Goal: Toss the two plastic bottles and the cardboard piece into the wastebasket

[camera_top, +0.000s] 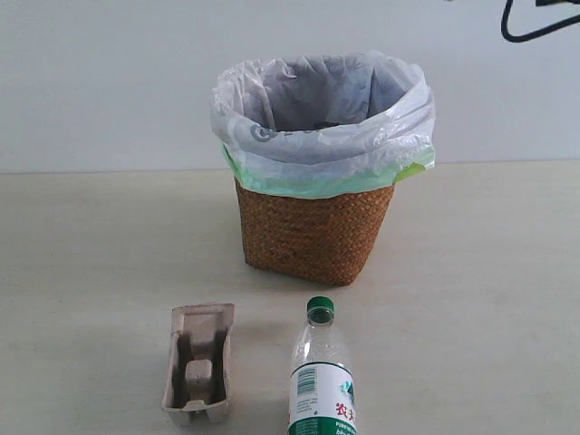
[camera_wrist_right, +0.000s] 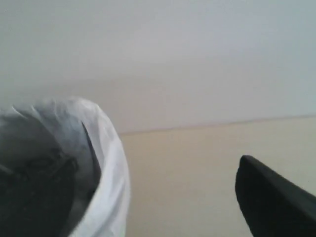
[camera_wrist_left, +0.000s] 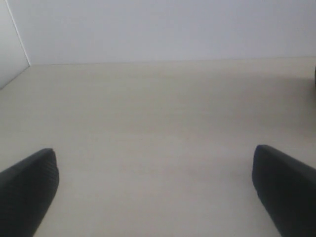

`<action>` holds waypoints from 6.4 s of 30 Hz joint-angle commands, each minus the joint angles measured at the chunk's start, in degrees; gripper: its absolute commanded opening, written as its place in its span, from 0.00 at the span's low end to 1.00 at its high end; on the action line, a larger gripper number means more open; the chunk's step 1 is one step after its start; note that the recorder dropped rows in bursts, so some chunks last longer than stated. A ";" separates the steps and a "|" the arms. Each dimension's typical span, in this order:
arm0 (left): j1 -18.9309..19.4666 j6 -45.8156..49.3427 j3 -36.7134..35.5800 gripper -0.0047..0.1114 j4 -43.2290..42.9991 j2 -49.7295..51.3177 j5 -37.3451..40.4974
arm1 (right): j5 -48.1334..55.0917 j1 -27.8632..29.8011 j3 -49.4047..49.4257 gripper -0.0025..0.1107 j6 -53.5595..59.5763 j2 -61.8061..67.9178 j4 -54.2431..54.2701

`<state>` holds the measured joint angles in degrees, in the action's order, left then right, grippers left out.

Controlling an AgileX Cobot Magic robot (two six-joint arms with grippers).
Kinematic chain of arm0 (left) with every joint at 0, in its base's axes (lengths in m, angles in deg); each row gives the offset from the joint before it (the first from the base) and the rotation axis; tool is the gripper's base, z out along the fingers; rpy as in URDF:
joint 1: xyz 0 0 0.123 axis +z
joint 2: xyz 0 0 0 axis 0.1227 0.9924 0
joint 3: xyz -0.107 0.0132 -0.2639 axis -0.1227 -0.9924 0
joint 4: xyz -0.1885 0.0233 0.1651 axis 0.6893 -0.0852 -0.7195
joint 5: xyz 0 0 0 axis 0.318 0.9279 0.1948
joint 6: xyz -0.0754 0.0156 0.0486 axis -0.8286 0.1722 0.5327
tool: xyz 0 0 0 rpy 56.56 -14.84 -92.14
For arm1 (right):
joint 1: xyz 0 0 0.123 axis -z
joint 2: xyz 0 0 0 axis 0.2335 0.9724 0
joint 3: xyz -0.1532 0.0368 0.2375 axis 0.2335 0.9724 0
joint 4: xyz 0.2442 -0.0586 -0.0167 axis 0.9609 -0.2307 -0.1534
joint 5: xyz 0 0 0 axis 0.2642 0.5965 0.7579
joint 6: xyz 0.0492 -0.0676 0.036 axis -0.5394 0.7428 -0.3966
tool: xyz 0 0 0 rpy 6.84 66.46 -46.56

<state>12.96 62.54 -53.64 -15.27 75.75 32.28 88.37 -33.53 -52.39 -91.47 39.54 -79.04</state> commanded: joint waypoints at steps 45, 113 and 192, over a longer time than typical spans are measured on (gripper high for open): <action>0.22 -0.50 0.21 0.97 0.00 -0.18 -0.38 | -0.98 -23.06 30.69 0.71 25.53 10.66 41.54; 0.22 -0.50 0.21 0.97 0.00 -0.18 -0.38 | -31.98 -22.94 29.69 0.02 25.93 -27.94 -3.96; 0.22 -0.50 0.21 0.97 0.00 -0.18 -0.38 | 3.54 -23.97 16.20 0.27 35.08 -12.07 26.88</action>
<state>12.96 62.54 -53.64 -15.27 75.75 32.28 85.39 -57.46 -35.83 -56.54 27.64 -57.08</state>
